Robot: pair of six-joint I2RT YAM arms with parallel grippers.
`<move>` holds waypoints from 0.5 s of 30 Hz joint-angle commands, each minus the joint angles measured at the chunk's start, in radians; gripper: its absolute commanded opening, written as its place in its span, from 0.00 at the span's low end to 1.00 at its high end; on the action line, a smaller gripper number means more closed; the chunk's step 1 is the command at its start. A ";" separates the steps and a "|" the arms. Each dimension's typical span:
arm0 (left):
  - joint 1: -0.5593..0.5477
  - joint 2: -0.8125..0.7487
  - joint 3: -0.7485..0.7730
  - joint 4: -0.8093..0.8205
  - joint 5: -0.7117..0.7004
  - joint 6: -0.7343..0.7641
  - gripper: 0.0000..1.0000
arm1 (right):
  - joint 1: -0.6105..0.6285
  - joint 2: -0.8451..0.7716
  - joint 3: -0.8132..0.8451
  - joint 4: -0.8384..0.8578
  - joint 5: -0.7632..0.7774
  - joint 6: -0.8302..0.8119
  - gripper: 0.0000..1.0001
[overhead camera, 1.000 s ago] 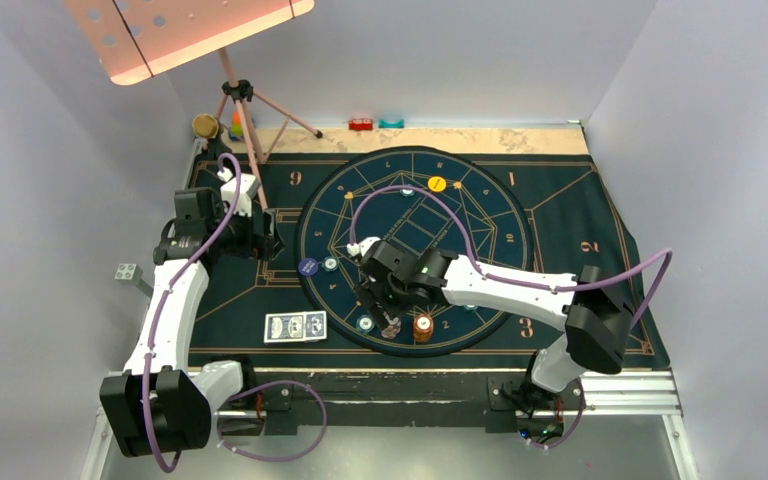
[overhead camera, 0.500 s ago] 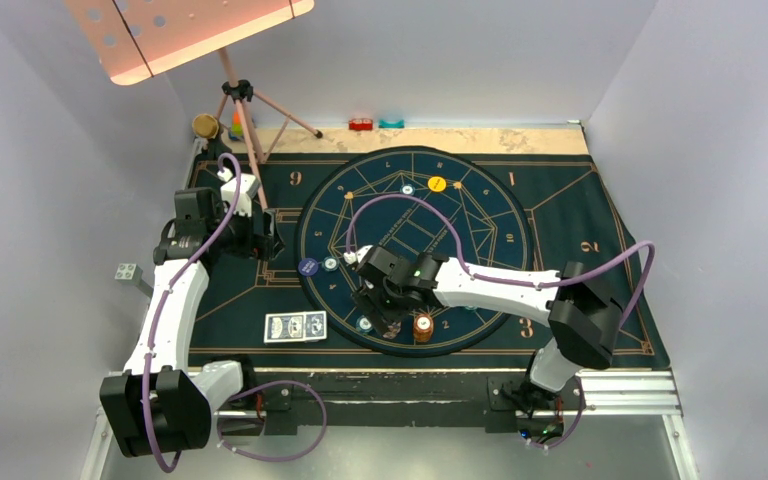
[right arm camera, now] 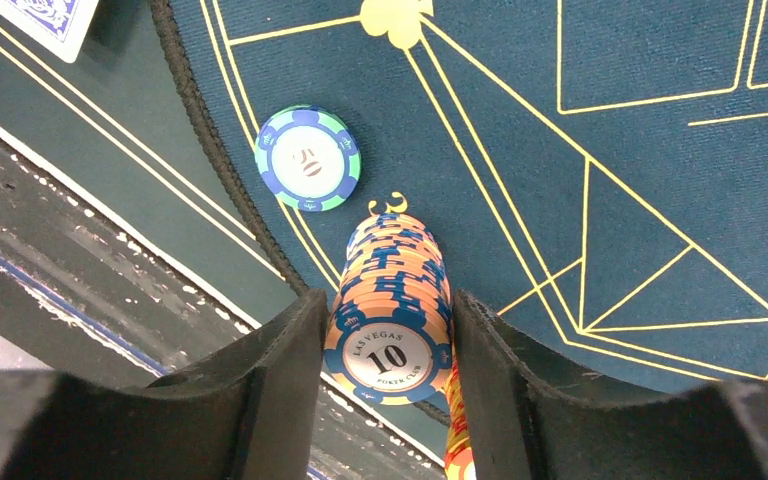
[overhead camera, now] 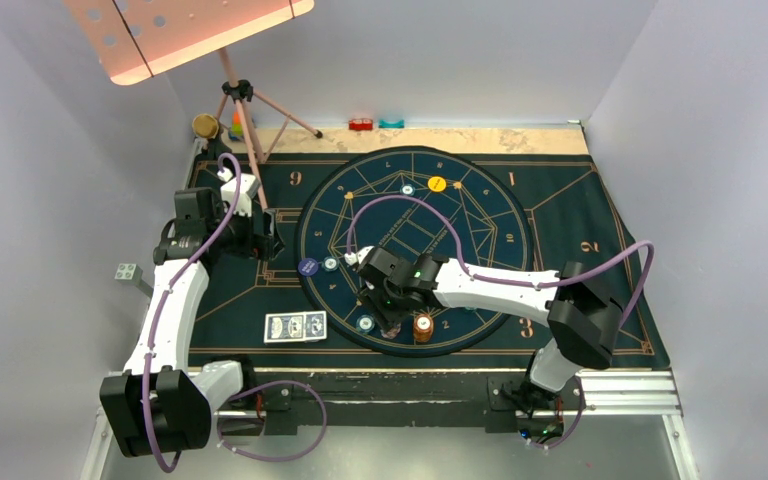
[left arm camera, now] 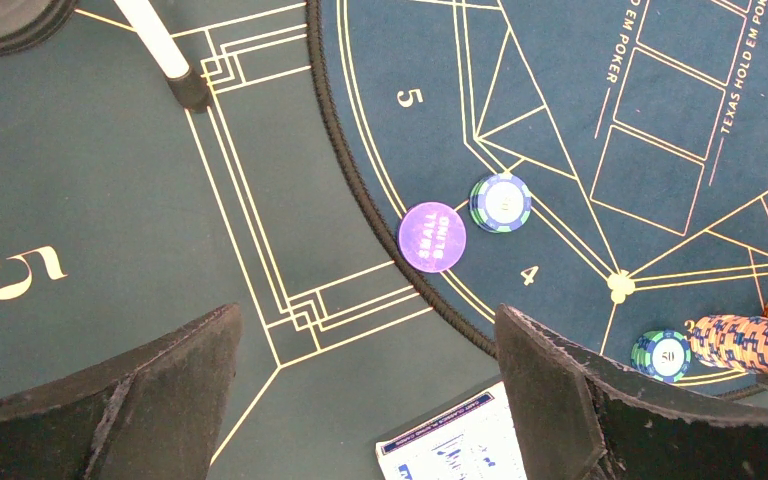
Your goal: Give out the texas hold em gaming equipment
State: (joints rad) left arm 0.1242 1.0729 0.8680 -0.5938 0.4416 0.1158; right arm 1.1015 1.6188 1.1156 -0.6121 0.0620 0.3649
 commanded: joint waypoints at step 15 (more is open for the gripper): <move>0.011 -0.031 0.009 0.017 0.005 0.010 1.00 | 0.002 -0.039 0.086 -0.023 0.068 -0.020 0.10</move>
State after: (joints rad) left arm 0.1242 1.0645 0.8680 -0.5938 0.4412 0.1158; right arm 1.1015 1.6180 1.1225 -0.6216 0.0879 0.3607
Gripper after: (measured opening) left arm 0.995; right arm 0.464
